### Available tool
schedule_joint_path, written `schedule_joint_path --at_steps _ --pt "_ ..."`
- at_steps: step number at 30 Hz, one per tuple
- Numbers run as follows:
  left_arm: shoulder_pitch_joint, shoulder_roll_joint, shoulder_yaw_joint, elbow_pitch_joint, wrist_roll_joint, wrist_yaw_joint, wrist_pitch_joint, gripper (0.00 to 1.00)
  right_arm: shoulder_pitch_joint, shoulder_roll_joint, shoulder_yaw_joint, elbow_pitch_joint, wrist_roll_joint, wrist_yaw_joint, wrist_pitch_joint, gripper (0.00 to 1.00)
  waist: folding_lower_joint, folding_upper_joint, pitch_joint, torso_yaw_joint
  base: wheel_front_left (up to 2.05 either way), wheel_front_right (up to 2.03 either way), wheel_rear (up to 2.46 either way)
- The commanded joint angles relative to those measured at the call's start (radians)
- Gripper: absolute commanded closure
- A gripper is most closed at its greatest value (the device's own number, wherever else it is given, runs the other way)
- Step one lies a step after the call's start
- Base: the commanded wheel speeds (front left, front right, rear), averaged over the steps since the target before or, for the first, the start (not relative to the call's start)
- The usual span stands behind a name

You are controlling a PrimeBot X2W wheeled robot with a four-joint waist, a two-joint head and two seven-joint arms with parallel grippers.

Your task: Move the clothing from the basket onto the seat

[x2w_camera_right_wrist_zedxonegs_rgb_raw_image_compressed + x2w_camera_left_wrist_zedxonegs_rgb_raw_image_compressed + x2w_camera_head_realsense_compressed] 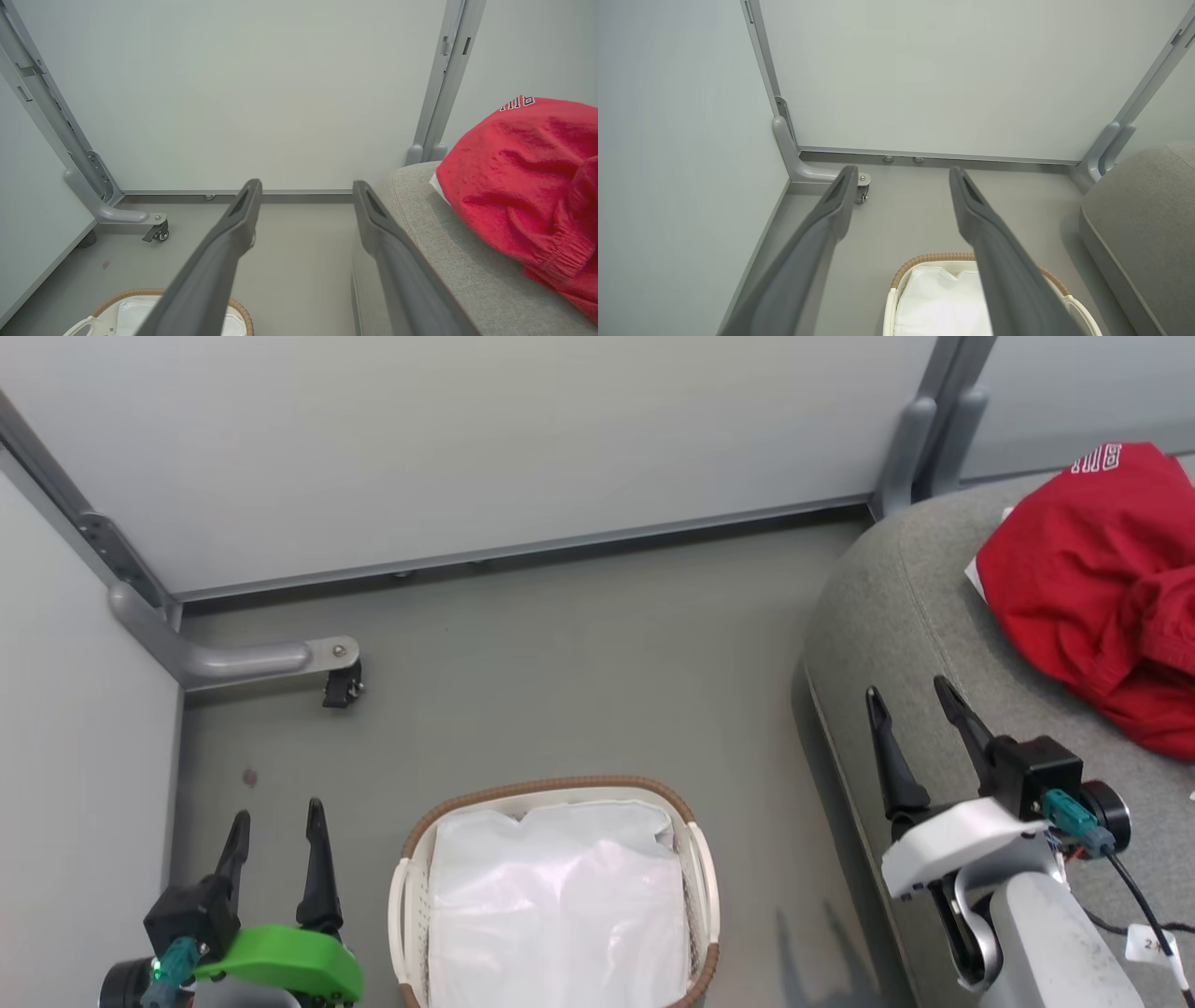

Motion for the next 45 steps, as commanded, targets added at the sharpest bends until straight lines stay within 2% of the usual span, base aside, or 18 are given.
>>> schedule_joint_path --at_steps 1,11,12,17,45 --pt "0.025 -0.001 0.006 -0.002 0.01 -0.005 0.001 0.0 0.026 -0.004 -0.005 0.003 0.011 -0.001 0.0 0.0 0.0001 0.0 -0.04 0.033 0.0 0.0 0.0" --pt "0.105 -0.002 0.013 0.025 -0.047 -0.011 0.001 0.0 0.123 -0.004 -0.014 0.012 0.036 -0.001 0.0 0.0 0.0001 0.0 -0.096 0.035 0.0 0.0 0.0" --pt "0.109 -0.002 0.011 0.028 -0.052 -0.012 0.001 1.0 0.129 -0.004 -0.014 0.014 0.035 -0.001 0.0 1.0 0.0001 0.0 -0.098 0.034 0.0 0.0 0.0" --pt "0.099 -0.009 0.007 0.062 -0.056 -0.008 0.005 1.0 0.14 0.007 -0.014 0.046 0.042 0.0 0.006 1.0 0.0001 0.0 -0.095 0.034 0.0 0.0 0.0" --pt "0.049 -0.006 0.035 -0.005 -0.515 -0.01 0.133 1.0 0.142 0.004 -0.056 -0.01 0.54 0.0 0.133 1.0 0.0001 0.0 -0.096 0.028 0.0 0.0 0.0"
